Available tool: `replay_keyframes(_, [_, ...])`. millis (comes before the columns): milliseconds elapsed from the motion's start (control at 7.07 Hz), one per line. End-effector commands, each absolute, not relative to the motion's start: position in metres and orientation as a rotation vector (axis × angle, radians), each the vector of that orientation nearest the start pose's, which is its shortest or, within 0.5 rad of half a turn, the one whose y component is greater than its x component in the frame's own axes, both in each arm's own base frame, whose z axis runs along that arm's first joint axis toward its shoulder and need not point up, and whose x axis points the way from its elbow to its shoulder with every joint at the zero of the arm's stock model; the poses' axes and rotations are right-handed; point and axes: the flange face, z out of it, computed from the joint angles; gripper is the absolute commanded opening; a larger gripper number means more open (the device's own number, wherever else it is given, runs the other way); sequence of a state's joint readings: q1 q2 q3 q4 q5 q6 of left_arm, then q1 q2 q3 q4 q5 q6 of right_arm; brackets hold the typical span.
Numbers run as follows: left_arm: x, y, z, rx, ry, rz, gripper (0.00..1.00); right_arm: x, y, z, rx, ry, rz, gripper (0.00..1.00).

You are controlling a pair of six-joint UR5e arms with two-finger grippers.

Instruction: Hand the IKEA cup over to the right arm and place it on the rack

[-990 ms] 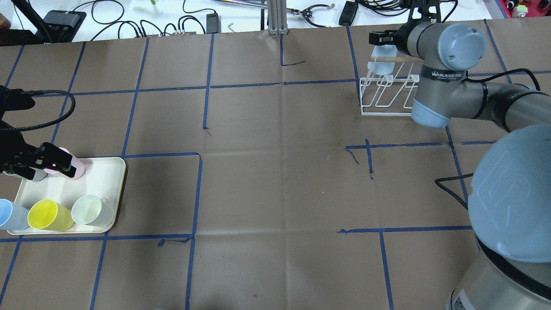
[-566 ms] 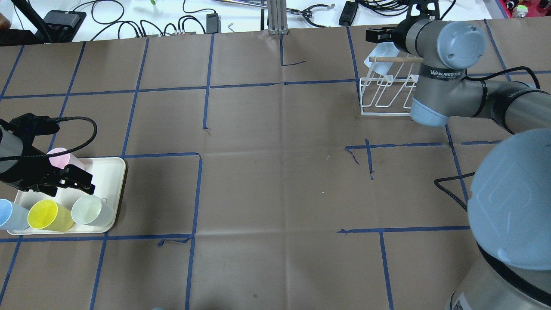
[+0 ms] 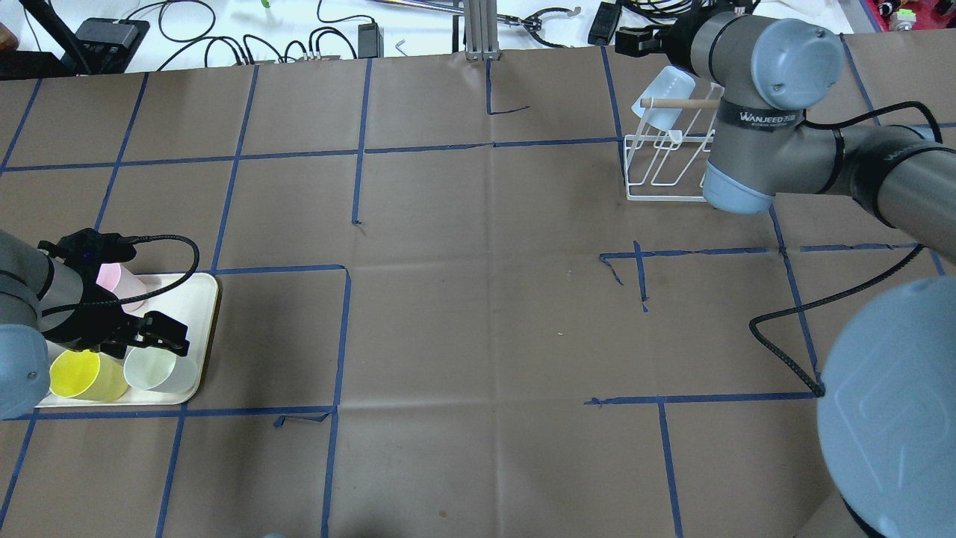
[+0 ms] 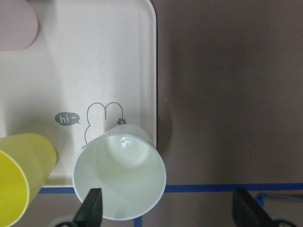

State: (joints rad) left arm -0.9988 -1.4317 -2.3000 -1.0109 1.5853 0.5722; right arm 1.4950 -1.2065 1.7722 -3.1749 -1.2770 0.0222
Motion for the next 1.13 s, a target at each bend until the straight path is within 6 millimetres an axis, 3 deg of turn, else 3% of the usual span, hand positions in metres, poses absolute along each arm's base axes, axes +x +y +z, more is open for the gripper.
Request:
replay_keyframes(0, [0.090,-0.378,0.243,-0.001,3.140,0.092,0.95,0.123,-0.578,0.415,0.224,2.401,-1.362,1.00])
replay_keyframes(424, [0.095,-0.382,0.231,-0.002,3.135,0.136,0.94,0.144,-0.501,0.435,0.542,2.189,-1.169,1.00])
replay_keyframes(566, [0.096,-0.384,0.233,-0.002,3.131,0.126,0.83,0.155,-0.483,0.437,0.670,2.108,-1.080,1.00])
replay_keyframes(848, [0.098,-0.385,0.234,-0.005,3.123,0.125,0.16,0.170,-0.454,0.414,0.886,1.966,-0.908,1.00])
replay_keyframes(990, [0.098,-0.385,0.234,-0.007,3.123,0.125,0.00,0.177,-0.445,0.420,0.916,1.871,-0.900,1.00])
